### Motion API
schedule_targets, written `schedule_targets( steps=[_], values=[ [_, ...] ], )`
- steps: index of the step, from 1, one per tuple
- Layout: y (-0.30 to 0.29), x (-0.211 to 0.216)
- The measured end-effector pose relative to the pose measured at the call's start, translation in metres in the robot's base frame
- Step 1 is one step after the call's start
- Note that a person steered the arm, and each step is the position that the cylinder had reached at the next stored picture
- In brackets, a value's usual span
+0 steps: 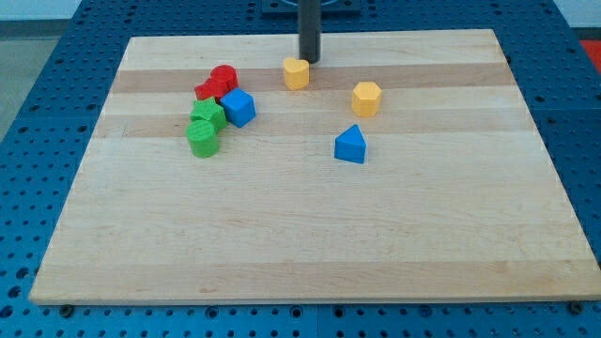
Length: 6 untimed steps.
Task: Place the heart at the right of the red circle
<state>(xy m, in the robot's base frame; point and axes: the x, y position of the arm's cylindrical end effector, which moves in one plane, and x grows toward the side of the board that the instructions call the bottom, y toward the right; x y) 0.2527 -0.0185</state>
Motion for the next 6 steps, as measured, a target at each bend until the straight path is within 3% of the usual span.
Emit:
schedule_targets(
  steps=[3,5,6],
  values=[
    [-0.048,0.037],
    [0.008,-0.006],
    [0.023,0.017]
  ],
)
